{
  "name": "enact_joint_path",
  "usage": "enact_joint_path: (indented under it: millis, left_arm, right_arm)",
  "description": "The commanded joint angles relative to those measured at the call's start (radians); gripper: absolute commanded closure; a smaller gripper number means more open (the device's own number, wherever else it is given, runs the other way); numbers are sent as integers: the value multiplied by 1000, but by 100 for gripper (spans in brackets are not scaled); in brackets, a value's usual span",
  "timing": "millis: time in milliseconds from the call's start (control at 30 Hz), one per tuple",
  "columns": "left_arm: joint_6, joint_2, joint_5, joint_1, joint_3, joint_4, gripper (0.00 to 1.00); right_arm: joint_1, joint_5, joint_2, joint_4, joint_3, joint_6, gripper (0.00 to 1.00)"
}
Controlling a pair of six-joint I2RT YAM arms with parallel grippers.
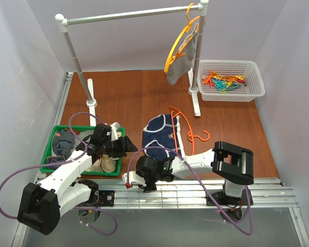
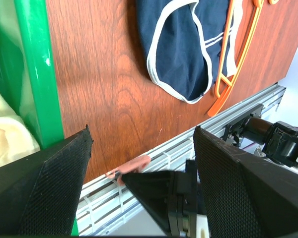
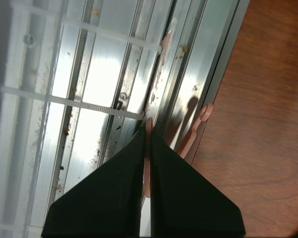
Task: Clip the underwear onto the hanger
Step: Pick up the clamp at the center of the board, then place the clamp at the center of the board.
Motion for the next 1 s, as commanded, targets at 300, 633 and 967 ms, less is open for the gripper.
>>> enact_joint_path:
  millis: [300,633,967]
  left_arm:
    - [4,73,-133,40,176,8,26]
    - [-28,112,-325,89,285,103,25]
    - [117,363,-263,81,401,168,27]
  right_arm:
    - [-36,109,-219,-263,179,233,99]
    - [-277,315,-279,-355,145,549,99]
    - [-481,480,49,-365,443,883,99]
